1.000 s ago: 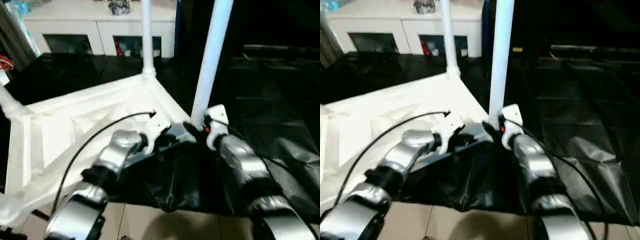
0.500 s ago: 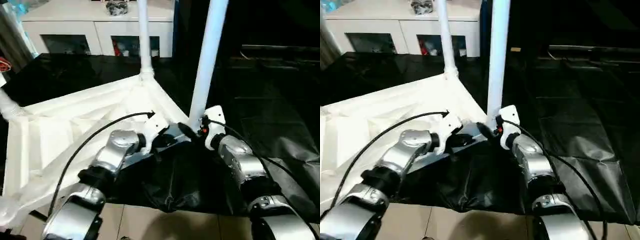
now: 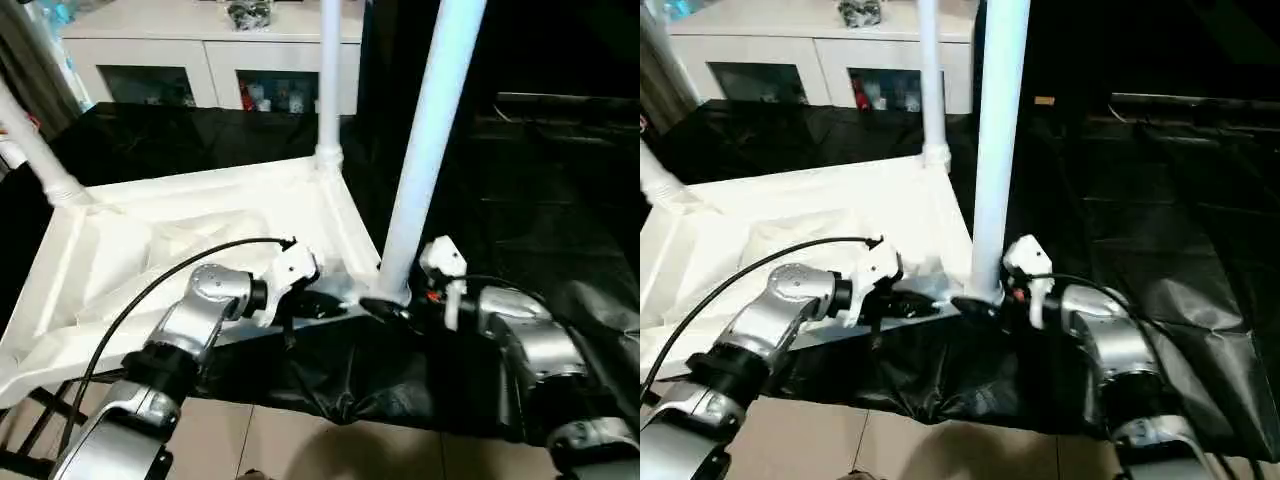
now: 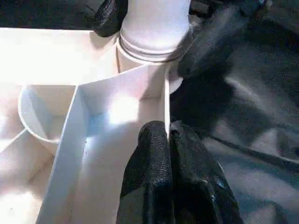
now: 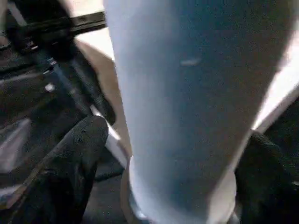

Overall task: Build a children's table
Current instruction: Rotate leg to tighten

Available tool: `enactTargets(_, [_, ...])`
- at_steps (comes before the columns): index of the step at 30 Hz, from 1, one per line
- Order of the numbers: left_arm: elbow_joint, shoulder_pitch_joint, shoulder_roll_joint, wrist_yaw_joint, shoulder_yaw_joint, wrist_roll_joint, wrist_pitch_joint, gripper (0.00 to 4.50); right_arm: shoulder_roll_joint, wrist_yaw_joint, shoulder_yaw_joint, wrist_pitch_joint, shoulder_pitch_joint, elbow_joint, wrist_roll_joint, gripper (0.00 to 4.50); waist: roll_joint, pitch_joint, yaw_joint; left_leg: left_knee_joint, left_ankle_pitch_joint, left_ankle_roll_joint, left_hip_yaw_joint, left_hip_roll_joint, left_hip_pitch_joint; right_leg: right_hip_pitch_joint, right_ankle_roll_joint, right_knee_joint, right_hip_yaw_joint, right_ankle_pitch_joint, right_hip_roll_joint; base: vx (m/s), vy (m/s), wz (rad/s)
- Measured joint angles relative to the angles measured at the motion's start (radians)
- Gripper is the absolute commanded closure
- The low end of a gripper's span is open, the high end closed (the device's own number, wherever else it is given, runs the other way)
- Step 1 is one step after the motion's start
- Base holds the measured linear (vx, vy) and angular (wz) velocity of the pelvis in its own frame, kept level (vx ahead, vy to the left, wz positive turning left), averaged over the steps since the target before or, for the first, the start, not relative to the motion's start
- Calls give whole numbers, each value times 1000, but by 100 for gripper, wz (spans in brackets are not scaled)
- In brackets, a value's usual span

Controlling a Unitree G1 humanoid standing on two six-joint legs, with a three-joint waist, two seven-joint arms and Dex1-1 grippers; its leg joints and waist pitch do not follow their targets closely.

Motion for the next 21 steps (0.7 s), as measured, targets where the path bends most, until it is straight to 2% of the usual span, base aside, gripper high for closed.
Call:
enactTargets(2, [-6, 4, 10, -18, -2, -5, 0, 450, -10, 23, 6, 10, 7, -18, 1, 111, 0, 0, 3, 0, 0, 0, 0, 0, 0, 0, 0, 0, 0, 0, 0, 0, 0, 0])
enactTargets(5, [-18, 14, 21, -39, -4, -12, 1, 450, -18, 42, 11, 21, 14, -30, 5, 117, 0, 0, 4, 0, 0, 0, 0, 0, 0, 0, 0, 0, 0, 0, 0, 0, 0, 0])
enactTargets(7, [-31, 22, 29, -52, -7, -17, 1, 450, -30, 62, 20, 29, 18, -47, 6, 148, 0, 0, 4, 0, 0, 0, 0, 0, 0, 0, 0, 0, 0, 0, 0, 0, 0, 0])
enactTargets(12, [-46, 28, 43, -79, -14, -19, 7, 450, -36, 84, 28, 42, 28, -67, 7, 184, 0, 0, 4, 0, 0, 0, 0, 0, 0, 0, 0, 0, 0, 0, 0, 0, 0, 0])
enactTargets(18, [-49, 30, 39, -78, -14, -20, 11, 450, -27, 79, 27, 53, 40, -86, 7, 191, 0, 0, 5, 0, 0, 0, 0, 0, 0, 0, 0, 0, 0, 0, 0, 0, 0, 0])
enactTargets(21, [-37, 27, 18, -9, -13, -15, 11, 450, 0, -10, 12, 54, 40, -75, -2, 192, 0, 0, 2, 1, 0, 0, 0, 0, 1, 0, 0, 1, 0, 0, 0, 0, 0, 0])
